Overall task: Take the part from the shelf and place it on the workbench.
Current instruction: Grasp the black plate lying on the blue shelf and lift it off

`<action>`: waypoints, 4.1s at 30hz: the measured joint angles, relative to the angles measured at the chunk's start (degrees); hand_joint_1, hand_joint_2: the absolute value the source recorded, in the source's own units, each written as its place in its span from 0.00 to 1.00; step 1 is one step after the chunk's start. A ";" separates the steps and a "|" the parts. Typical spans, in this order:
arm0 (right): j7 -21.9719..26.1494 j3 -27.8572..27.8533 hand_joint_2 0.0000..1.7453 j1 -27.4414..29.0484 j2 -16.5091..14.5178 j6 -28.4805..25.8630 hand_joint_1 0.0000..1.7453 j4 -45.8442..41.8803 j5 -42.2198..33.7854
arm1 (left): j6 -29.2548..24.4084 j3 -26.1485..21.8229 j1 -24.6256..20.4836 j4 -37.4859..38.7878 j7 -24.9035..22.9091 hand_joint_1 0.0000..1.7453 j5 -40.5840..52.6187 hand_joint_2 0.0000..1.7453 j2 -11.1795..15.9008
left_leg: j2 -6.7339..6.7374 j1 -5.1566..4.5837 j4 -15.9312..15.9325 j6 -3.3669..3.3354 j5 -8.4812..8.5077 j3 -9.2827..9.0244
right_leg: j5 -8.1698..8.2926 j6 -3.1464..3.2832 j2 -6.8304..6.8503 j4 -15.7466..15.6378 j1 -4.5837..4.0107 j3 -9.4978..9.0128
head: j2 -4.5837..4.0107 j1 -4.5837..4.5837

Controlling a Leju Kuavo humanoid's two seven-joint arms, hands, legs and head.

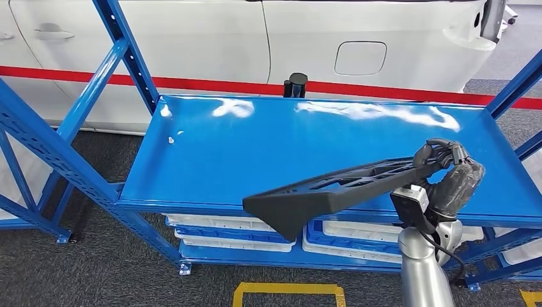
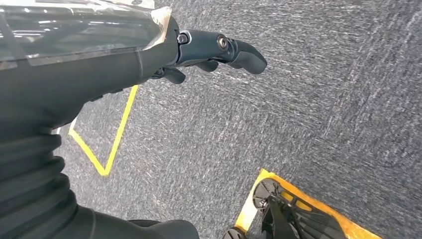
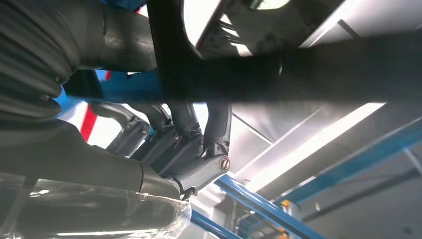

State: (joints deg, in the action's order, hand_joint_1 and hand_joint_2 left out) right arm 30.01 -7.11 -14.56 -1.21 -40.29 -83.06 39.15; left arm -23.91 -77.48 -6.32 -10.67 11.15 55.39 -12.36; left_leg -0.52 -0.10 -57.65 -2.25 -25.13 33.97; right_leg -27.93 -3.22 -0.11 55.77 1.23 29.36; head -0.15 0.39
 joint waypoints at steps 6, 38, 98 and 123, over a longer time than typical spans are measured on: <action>1.85 2.60 1.00 2.92 0.98 2.27 1.00 -5.54 -11.49 | -0.10 -0.28 -0.01 0.00 0.36 0.00 -0.44 1.00 0.01 | -0.08 0.01 0.00 0.00 0.00 -0.10 | -0.02 0.00 0.05 -0.01 0.00 0.34 | 0.01 -0.02; 3.90 15.42 1.00 14.88 3.21 2.48 1.00 -26.79 -14.97 | 1.33 -0.71 -0.12 0.00 1.42 0.00 -1.98 1.00 0.36 | 0.11 0.09 -2.91 1.40 -1.15 2.23 | -0.45 1.61 -0.31 1.62 0.62 0.32 | 0.01 0.00; 3.84 11.25 1.00 17.95 4.90 0.57 1.00 -24.71 -18.42 | 3.01 -0.34 -0.70 -0.04 2.77 0.00 -0.46 1.00 0.20 | 1.17 -0.17 1.31 -0.60 3.01 2.04 | -4.38 -0.57 0.28 10.15 -0.06 1.45 | 0.01 -0.63; 5.91 9.32 1.00 22.79 5.14 1.38 1.00 -25.73 -22.11 | 2.96 1.73 -0.45 -0.11 3.50 0.00 1.02 1.00 0.42 | 4.77 -0.31 1.78 -0.92 -1.13 -2.82 | -1.94 -1.60 2.35 6.56 0.03 2.99 | 0.02 -0.95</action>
State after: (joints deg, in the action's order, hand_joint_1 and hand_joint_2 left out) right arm 35.92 2.21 8.23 3.93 -38.92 -108.79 17.04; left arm -20.95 -75.75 -6.78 -10.78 14.65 56.41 -11.94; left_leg 4.25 -0.41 -55.87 -3.17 -26.26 31.15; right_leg -29.87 -4.82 2.24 62.32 1.27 32.35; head -0.13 -0.55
